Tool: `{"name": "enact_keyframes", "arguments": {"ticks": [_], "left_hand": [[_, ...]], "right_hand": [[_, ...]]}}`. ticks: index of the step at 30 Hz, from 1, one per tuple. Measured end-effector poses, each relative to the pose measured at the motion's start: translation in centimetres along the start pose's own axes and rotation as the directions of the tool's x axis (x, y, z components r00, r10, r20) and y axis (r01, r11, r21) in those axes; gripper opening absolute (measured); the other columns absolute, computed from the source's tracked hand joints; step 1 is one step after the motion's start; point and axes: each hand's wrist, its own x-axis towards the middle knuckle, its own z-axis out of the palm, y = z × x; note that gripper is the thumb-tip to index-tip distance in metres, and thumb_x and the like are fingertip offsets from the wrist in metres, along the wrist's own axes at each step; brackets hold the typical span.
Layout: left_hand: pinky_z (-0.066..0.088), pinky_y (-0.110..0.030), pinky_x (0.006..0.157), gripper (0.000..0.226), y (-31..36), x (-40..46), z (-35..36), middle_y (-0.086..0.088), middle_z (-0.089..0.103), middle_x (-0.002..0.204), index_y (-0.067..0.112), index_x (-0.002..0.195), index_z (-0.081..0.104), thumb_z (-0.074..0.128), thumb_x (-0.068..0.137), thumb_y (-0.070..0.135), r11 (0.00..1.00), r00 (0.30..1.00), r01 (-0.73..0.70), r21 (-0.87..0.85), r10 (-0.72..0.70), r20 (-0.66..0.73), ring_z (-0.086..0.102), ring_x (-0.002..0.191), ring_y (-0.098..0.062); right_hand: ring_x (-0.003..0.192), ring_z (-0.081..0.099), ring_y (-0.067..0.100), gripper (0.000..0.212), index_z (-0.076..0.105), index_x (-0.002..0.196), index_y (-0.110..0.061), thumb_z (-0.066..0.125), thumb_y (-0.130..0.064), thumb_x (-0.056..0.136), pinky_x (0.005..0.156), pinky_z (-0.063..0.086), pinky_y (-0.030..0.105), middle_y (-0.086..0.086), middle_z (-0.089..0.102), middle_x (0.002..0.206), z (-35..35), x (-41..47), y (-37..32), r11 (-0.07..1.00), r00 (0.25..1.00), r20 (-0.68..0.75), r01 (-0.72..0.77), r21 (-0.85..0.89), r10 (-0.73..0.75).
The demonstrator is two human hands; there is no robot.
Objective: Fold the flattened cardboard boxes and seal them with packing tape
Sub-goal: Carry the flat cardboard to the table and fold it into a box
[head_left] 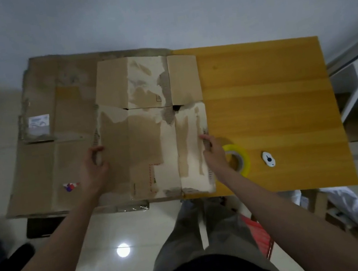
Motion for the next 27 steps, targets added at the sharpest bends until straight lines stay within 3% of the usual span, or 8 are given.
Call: {"name": "enact_keyframes", "arguments": {"ticks": [3,9,12,15,19,20,22,27], "left_hand": [[0.049,-0.041,0.093,0.049,0.2,-0.6,1.6,-0.015,0.065,0.122,0.011,0.121,0.062,0.058,0.078,-0.012,1.0,1.0,-0.018,0.018,0.018,0.024,0.061,0.112,-0.032],[0.046,-0.032,0.081,0.049,0.9,-0.7,3.3,-0.007,0.063,0.112,0.02,0.119,0.062,0.054,0.081,-0.01,0.998,0.997,0.061,-0.029,-0.059,0.058,0.061,0.104,-0.028],[0.045,-0.033,0.079,0.046,1.1,-0.7,3.6,-0.005,0.06,0.107,0.014,0.12,0.062,0.056,0.081,-0.01,0.998,0.995,0.042,0.04,-0.045,0.093,0.06,0.098,-0.033],[0.042,-0.036,0.096,0.055,2.0,-0.9,4.2,-0.017,0.052,0.126,0.007,0.129,0.057,0.055,0.078,-0.013,0.991,0.993,0.034,0.128,-0.048,0.104,0.055,0.112,-0.037],[0.035,-0.041,0.112,0.078,2.6,-1.0,4.4,-0.013,0.038,0.147,0.014,0.151,0.033,0.058,0.081,-0.009,0.99,0.981,0.11,0.092,-0.123,0.153,0.045,0.131,-0.032],[0.035,-0.043,0.113,0.078,2.5,-0.9,4.5,-0.011,0.038,0.149,0.015,0.153,0.03,0.059,0.083,-0.006,0.988,0.977,0.125,0.093,-0.139,0.16,0.044,0.133,-0.031],[0.037,-0.045,0.112,0.073,2.2,-0.4,4.5,-0.01,0.04,0.15,0.012,0.153,0.031,0.06,0.087,-0.002,0.979,0.971,0.175,0.106,-0.19,0.149,0.044,0.134,-0.032],[0.05,-0.041,0.088,0.033,0.9,1.2,4.2,-0.011,0.061,0.122,0.007,0.12,0.055,0.065,0.089,0.007,0.948,0.95,0.31,-0.068,-0.307,0.056,0.059,0.109,-0.029]], "right_hand": [[0.075,0.053,0.009,0.056,0.051,0.136,-0.028,0.036,0.007,0.095,0.051,0.04,0.015,0.001,0.052,0.136,-1.1,0.2,1.3,0.998,0.998,0.014,-0.061,0.021,0.061],[0.061,0.049,0.003,0.054,0.051,0.135,-0.028,0.036,0.006,0.095,0.043,0.036,0.013,0.001,0.056,0.129,-3.1,0.9,1.9,0.999,0.999,-0.024,-0.044,-0.028,0.043],[0.069,0.054,0.008,0.052,0.049,0.132,-0.025,0.036,0.007,0.093,0.046,0.039,0.014,0.0,0.057,0.123,-4.0,1.2,1.9,0.998,0.996,-0.075,-0.041,-0.042,0.037],[0.064,0.056,0.014,0.046,0.04,0.133,-0.028,0.039,-0.001,0.096,0.047,0.04,0.023,0.01,0.063,0.111,-4.5,1.4,1.9,0.994,0.992,-0.083,-0.101,-0.044,0.097],[0.11,0.06,0.024,0.062,0.021,0.154,-0.025,0.041,-0.005,0.099,0.074,0.046,0.031,0.009,0.052,0.142,-4.4,1.5,2.1,0.984,0.984,-0.075,-0.166,-0.068,0.161],[0.11,0.06,0.021,0.062,0.022,0.155,-0.023,0.041,-0.005,0.099,0.074,0.046,0.03,0.007,0.05,0.145,-4.4,1.5,2.1,0.982,0.984,-0.073,-0.168,-0.081,0.162],[0.101,0.061,0.018,0.058,0.032,0.153,-0.022,0.041,-0.007,0.098,0.069,0.045,0.028,0.007,0.053,0.142,-4.2,1.6,2.2,0.98,0.987,-0.07,-0.153,-0.129,0.145],[0.124,0.044,0.03,0.056,0.039,0.151,-0.019,0.043,-0.008,0.096,0.085,0.038,0.036,0.016,0.042,0.146,-4.3,2.2,2.5,0.962,0.99,-0.054,-0.137,-0.235,0.128]]}}
